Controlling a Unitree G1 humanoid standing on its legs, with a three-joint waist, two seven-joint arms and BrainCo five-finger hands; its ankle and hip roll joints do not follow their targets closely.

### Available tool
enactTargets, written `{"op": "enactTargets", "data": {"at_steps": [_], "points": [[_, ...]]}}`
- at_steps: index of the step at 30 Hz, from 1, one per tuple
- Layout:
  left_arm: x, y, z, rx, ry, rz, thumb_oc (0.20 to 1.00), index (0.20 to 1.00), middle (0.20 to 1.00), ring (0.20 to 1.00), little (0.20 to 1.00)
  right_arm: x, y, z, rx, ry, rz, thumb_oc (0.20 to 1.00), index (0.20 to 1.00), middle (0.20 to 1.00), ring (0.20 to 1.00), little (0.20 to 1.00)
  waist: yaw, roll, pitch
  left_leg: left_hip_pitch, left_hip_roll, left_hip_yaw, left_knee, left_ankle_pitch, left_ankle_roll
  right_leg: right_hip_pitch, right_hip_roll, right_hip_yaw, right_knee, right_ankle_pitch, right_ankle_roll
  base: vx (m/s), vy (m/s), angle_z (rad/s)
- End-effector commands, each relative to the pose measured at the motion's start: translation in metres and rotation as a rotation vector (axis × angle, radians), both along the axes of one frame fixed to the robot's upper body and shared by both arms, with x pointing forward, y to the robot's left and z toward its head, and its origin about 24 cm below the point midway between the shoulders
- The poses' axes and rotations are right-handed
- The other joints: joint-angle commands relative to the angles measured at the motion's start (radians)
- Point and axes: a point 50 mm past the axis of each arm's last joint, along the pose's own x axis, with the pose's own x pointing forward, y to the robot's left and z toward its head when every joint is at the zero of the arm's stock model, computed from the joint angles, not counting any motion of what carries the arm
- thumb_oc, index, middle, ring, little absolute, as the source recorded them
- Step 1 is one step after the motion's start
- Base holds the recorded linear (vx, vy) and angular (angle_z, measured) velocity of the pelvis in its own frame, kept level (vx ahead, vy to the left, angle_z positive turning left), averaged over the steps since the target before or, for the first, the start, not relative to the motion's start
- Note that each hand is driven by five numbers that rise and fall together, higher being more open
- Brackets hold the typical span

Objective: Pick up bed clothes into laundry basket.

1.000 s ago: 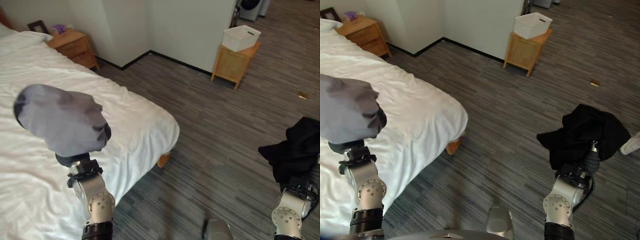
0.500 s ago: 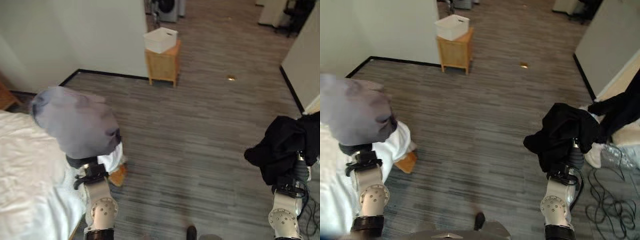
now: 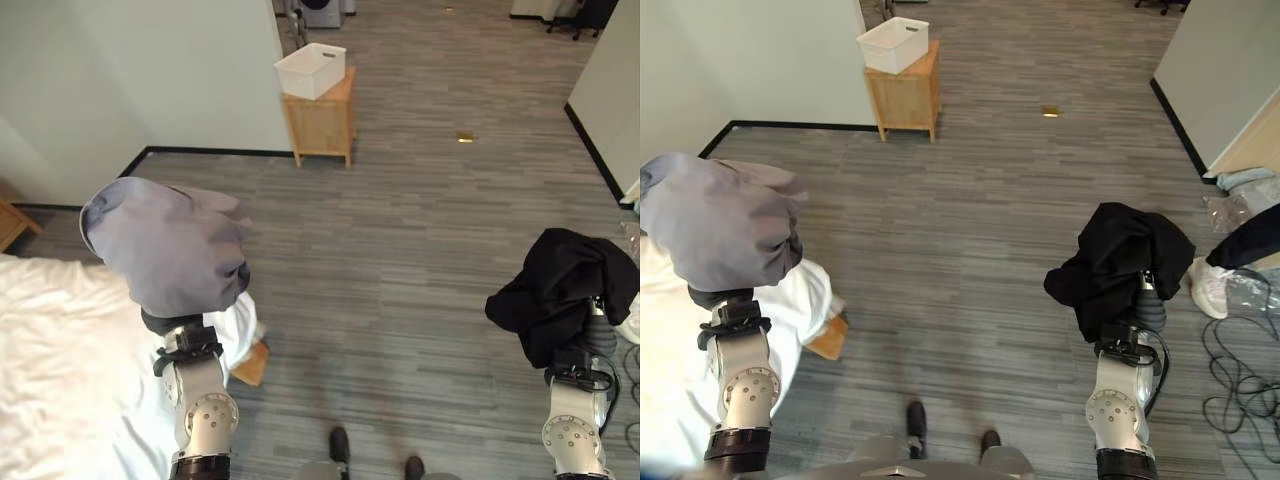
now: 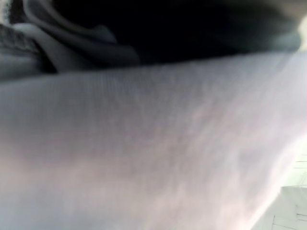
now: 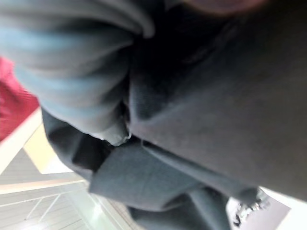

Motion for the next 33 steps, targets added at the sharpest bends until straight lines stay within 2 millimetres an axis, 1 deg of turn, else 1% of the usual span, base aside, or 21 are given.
{"op": "enactTargets", "data": {"at_steps": [1, 4, 5, 6, 9, 10, 11, 13, 14, 16, 17, 18, 19, 20, 23, 26, 27, 28, 29, 31, 33], "points": [[-0.003, 0.013, 0.049, 0.282, -0.125, 0.033, 0.2, 0.2, 0.2, 0.2, 0.2, 0.015, 0.003, 0.043, -0.137, -0.201, 0.042, 0.2, 0.2, 0.2, 0.2, 0.2, 0.007, -0.031, -0.006, 0.033, 0.007, -0.009, 0.048, -0.04, -0.031, -0.053, -0.061, -0.055, 0.17, 0.228, 0.038, 0.29, 0.115, -0.47], [-0.001, 0.011, 0.048, 0.298, -0.113, 0.016, 0.2, 0.2, 0.2, 0.2, 0.2, 0.013, 0.002, 0.04, -0.145, -0.177, 0.041, 0.2, 0.2, 0.2, 0.2, 0.2, -0.021, -0.016, 0.01, 0.084, 0.008, -0.018, 0.027, -0.062, -0.031, -0.148, -0.027, -0.052, 0.218, 0.193, 0.035, 0.33, 0.034, -0.02], [0.001, 0.01, 0.049, 0.299, -0.119, 0.004, 0.2, 0.2, 0.2, 0.2, 0.2, 0.011, -0.001, 0.037, -0.142, -0.168, 0.033, 0.2, 0.2, 0.2, 0.2, 0.2, -0.047, -0.011, 0.02, 0.134, 0.005, -0.039, 0.019, -0.086, -0.045, -0.216, 0.001, -0.055, 0.123, 0.17, 0.027, 0.49, -0.074, 0.11], [0.002, 0.01, 0.048, 0.296, -0.117, -0.007, 0.2, 0.2, 0.2, 0.2, 0.2, 0.01, -0.002, 0.036, -0.141, -0.164, 0.033, 0.2, 0.2, 0.2, 0.2, 0.2, -0.059, -0.009, 0.021, 0.16, 0.004, -0.048, 0.017, -0.11, -0.052, -0.229, 0.0, -0.062, 0.059, 0.164, 0.025, 0.64, -0.109, 0.34], [0.007, 0.008, 0.044, 0.279, -0.106, -0.015, 0.2, 0.2, 0.2, 0.2, 0.2, 0.008, -0.005, 0.032, -0.134, -0.151, 0.027, 0.2, 0.2, 0.2, 0.2, 0.2, -0.094, -0.013, 0.014, 0.256, 0.001, -0.075, 0.008, -0.15, -0.086, -0.3, -0.002, -0.067, -0.211, 0.233, 0.038, 0.51, -0.139, 0.43], [0.007, 0.008, 0.044, 0.279, -0.106, -0.015, 0.2, 0.2, 0.2, 0.2, 0.2, 0.008, -0.005, 0.032, -0.135, -0.151, 0.027, 0.2, 0.2, 0.2, 0.2, 0.2, -0.096, -0.005, 0.013, 0.258, 0.009, -0.077, 0.005, -0.151, -0.088, -0.288, 0.006, -0.074, -0.232, 0.242, 0.039, 0.59, -0.22, 0.15], [0.01, 0.005, 0.042, 0.282, -0.102, -0.025, 0.2, 0.2, 0.2, 0.2, 0.2, 0.007, -0.004, 0.032, -0.136, -0.153, 0.032, 0.2, 0.2, 0.2, 0.2, 0.2, -0.118, -0.003, 0.006, 0.299, 0.024, -0.09, 0.01, -0.165, -0.11, -0.309, -0.006, -0.076, -0.299, 0.275, 0.056, 0.61, -0.249, 0.24], [0.012, 0.002, 0.041, 0.298, -0.092, -0.032, 0.2, 0.2, 0.2, 0.2, 0.2, 0.007, -0.005, 0.031, -0.144, -0.148, 0.028, 0.2, 0.2, 0.2, 0.2, 0.2, -0.131, 0.001, 0.002, 0.325, 0.036, -0.103, 0.028, -0.168, -0.12, -0.314, -0.009, -0.082, -0.286, 0.294, 0.061, 0.56, -0.273, 0.73], [0.012, -0.001, 0.04, 0.288, -0.098, -0.041, 0.2, 0.2, 0.2, 0.2, 0.2, 0.008, -0.003, 0.031, -0.15, -0.148, 0.043, 0.2, 0.2, 0.2, 0.2, 0.2, -0.127, 0.0, -0.002, 0.303, 0.063, -0.1, 0.149, -0.099, -0.165, -0.26, -0.006, -0.119, -0.256, 0.298, 0.033, 0.44, -0.299, 0.95], [0.012, -0.007, 0.031, 0.238, -0.088, -0.067, 0.2, 0.2, 0.2, 0.2, 0.2, 0.009, -0.009, 0.035, -0.157, -0.151, 0.029, 0.2, 0.2, 0.2, 0.2, 0.2, -0.125, -0.002, 0.003, 0.183, 0.105, -0.096, 0.491, 0.133, -0.225, -0.199, 0.011, -0.111, -0.232, 0.266, -0.018, 0.59, -0.432, 0.56], [0.012, -0.008, 0.032, 0.192, -0.105, -0.064, 0.2, 0.2, 0.2, 0.2, 0.2, 0.011, -0.008, 0.039, -0.131, -0.187, 0.025, 0.2, 0.2, 0.2, 0.2, 0.2, -0.121, -0.017, 0.005, 0.117, 0.153, -0.06, 0.636, 0.223, -0.248, -0.158, 0.015, -0.123, -0.229, 0.243, -0.054, 0.4, -0.333, 0.29], [0.012, -0.008, 0.032, 0.193, -0.106, -0.064, 0.2, 0.2, 0.2, 0.2, 0.2, 0.011, -0.008, 0.039, -0.13, -0.188, 0.025, 0.2, 0.2, 0.2, 0.2, 0.2, -0.123, -0.019, 0.004, 0.11, 0.152, -0.062, 0.641, 0.224, -0.248, -0.161, 0.013, -0.124, -0.231, 0.247, -0.056, 0.5, -0.508, 0.11], [0.013, -0.015, 0.034, 0.164, -0.13, -0.101, 0.2, 0.2, 0.2, 0.2, 0.2, 0.011, -0.012, 0.038, -0.117, -0.169, 0.001, 0.2, 0.2, 0.2, 0.2, 0.2, -0.084, -0.054, 0.03, -0.023, 0.178, -0.01, 0.827, 0.19, -0.229, -0.065, 0.03, -0.118, -0.261, 0.185, -0.104, 0.47, -0.422, 0.02], [0.014, -0.017, 0.034, 0.159, -0.123, -0.109, 0.2, 0.2, 0.2, 0.2, 0.2, 0.012, -0.015, 0.039, -0.136, -0.149, -0.015, 0.2, 0.2, 0.2, 0.2, 0.2, -0.063, -0.065, 0.043, -0.082, 0.177, 0.007, 0.848, 0.17, -0.227, -0.024, 0.037, -0.109, -0.27, 0.169, -0.109, 0.6, -0.483, -0.23], [0.016, -0.018, 0.026, 0.121, -0.092, -0.113, 0.2, 0.2, 0.2, 0.2, 0.2, 0.017, -0.012, 0.044, -0.119, -0.177, 0.007, 0.2, 0.2, 0.2, 0.2, 0.2, -0.022, -0.064, 0.046, -0.231, 0.164, 0.012, 0.706, 0.104, -0.199, 0.07, 0.041, -0.109, -0.309, 0.137, -0.099, 0.53, -0.174, -0.27], [0.013, -0.017, 0.02, 0.112, -0.079, -0.118, 0.2, 0.2, 0.2, 0.2, 0.2, 0.014, -0.012, 0.041, -0.149, -0.154, 0.024, 0.2, 0.2, 0.2, 0.2, 0.2, -0.001, -0.039, 0.016, -0.249, 0.171, 0.03, 0.321, 0.132, -0.186, 0.134, 0.056, -0.112, -0.328, 0.096, -0.075, 0.54, -0.022, -0.46], [0.013, -0.017, 0.02, 0.111, -0.078, -0.119, 0.2, 0.2, 0.2, 0.2, 0.2, 0.014, -0.012, 0.04, -0.15, -0.152, 0.023, 0.2, 0.2, 0.2, 0.2, 0.2, 0.0, -0.044, 0.015, -0.235, 0.163, 0.034, 0.299, 0.14, -0.186, 0.137, 0.049, -0.112, -0.329, 0.094, -0.073, 0.72, 0.027, -0.37], [0.01, -0.016, 0.017, 0.112, -0.076, -0.122, 0.2, 0.2, 0.2, 0.2, 0.2, 0.013, -0.009, 0.035, -0.173, -0.126, 0.047, 0.2, 0.2, 0.2, 0.2, 0.2, 0.026, -0.028, -0.01, -0.217, 0.132, 0.019, 0.028, 0.189, -0.188, 0.212, 0.067, -0.109, -0.341, 0.058, -0.056, 0.53, 0.016, -0.21], [0.01, -0.016, 0.017, 0.112, -0.076, -0.122, 0.2, 0.2, 0.2, 0.2, 0.2, 0.013, -0.009, 0.035, -0.173, -0.126, 0.047, 0.2, 0.2, 0.2, 0.2, 0.2, 0.027, -0.027, -0.009, -0.213, 0.132, 0.02, 0.019, 0.196, -0.187, 0.212, 0.068, -0.108, -0.343, 0.061, -0.056, 1.0, -0.017, -0.01], [0.007, -0.01, 0.021, 0.135, -0.08, -0.077, 0.2, 0.2, 0.2, 0.2, 0.2, 0.015, -0.004, 0.03, -0.176, -0.101, 0.08, 0.2, 0.2, 0.2, 0.2, 0.2, 0.047, -0.025, -0.041, -0.219, 0.139, 0.044, -0.03, 0.237, -0.199, 0.307, 0.072, -0.088, -0.333, 0.013, -0.047, 0.82, -0.057, -0.32], [0.0, -0.003, 0.021, 0.153, -0.068, -0.042, 0.2, 0.2, 0.2, 0.2, 0.2, 0.015, 0.004, 0.03, -0.185, -0.111, 0.118, 0.2, 0.2, 0.2, 0.2, 0.2, 0.058, -0.026, -0.069, -0.193, 0.128, 0.064, -0.002, 0.224, -0.162, 0.34, 0.041, -0.087, -0.28, 0.003, -0.026, 0.6, 0.01, -0.65]]}}
